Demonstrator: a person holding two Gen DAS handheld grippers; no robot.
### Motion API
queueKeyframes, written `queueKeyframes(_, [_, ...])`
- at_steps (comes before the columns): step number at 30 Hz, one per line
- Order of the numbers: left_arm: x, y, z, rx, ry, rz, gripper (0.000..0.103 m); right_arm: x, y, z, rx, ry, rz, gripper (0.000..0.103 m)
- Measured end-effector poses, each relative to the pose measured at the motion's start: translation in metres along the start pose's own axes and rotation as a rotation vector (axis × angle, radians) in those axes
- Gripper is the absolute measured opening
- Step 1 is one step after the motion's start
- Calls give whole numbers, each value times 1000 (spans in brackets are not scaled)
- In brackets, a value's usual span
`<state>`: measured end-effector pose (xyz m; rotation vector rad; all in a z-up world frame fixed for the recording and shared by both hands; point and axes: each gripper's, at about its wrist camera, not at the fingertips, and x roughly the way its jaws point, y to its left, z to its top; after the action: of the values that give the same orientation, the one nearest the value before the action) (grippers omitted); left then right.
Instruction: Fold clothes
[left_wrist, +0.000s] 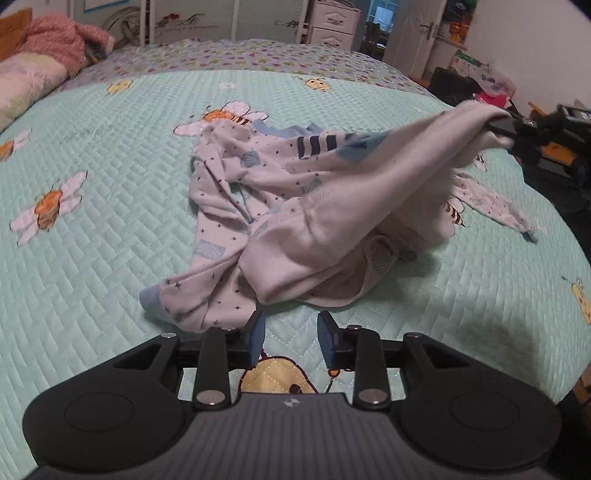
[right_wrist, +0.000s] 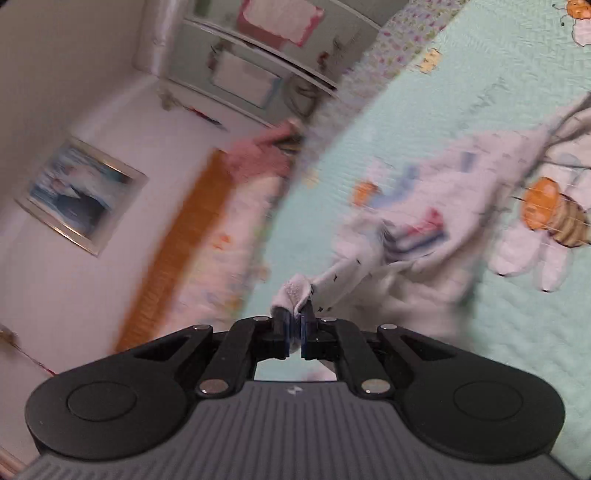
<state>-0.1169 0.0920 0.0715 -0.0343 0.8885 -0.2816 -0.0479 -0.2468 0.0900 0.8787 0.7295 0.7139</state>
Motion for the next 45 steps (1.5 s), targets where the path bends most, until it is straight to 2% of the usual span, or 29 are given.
queueKeyframes(1, [1, 1, -1, -10, 7, 2, 34, 5, 4, 1, -65, 53, -45, 14])
queueKeyframes(2, [2, 1, -2, -15, 14, 6, 34, 9, 7, -1, -134, 89, -139, 18])
queueKeyframes(3, [3, 1, -2, -13, 14, 9, 34, 9, 8, -5, -189, 98, -247, 22])
queueKeyframes(4, [3, 1, -3, -10, 13, 13, 35, 7, 7, -8, -227, 95, -310, 23])
queueKeyframes(5, [3, 1, -5, -1, 14, 23, 37, 2, 2, -11, -244, 80, -299, 24])
queueKeyframes(7, [6, 1, -7, 14, 18, 46, 38, -7, -6, -20, -287, 83, -268, 40])
queueKeyframes(9, [8, -2, -7, 44, 15, 64, 38, -11, -16, -30, -309, 94, -288, 51])
queueKeyframes(13, [10, -19, -5, 159, -26, 99, 39, -25, -39, -47, -279, -15, -361, 51])
queueKeyframes(16, [15, -41, 0, 340, -102, 116, 45, -27, -57, -55, -236, -52, -472, 51])
queueKeyframes(18, [22, -54, 3, 477, -159, 135, 54, -32, -65, -61, -187, -65, -479, 51])
queueKeyframes(21, [39, -56, 14, 580, -179, 96, 57, -38, -74, -68, -131, -81, -485, 51])
queueKeyframes(26, [70, -47, 40, 584, -84, -28, 57, -40, -77, -73, -126, -62, -494, 52])
queueKeyframes(29, [93, -39, 48, 568, -18, -28, 57, -41, -80, -75, -104, -64, -487, 52])
queueKeyframes(31, [103, -34, 49, 546, 40, -64, 57, -41, -80, -76, -105, -63, -489, 53])
queueKeyframes(32, [108, -31, 49, 535, 69, -82, 54, -41, -80, -76, -108, -62, -490, 53])
queueKeyframes(34, [102, -33, 44, 538, 64, -98, 42, -40, -79, -76, -117, -59, -494, 53])
queueKeyframes(36, [95, -35, 38, 543, 56, -112, 9, -40, -79, -77, -122, -60, -497, 53])
queueKeyframes(40, [84, -42, 24, 544, 13, -64, 3, -38, -79, -79, -135, -63, -508, 53])
queueKeyframes(42, [73, -39, 24, 478, -31, -35, 2, -38, -78, -80, -135, -67, -508, 53])
queueKeyframes(45, [32, -21, 29, 303, -173, -10, 2, -42, -71, -81, -148, -77, -491, 53])
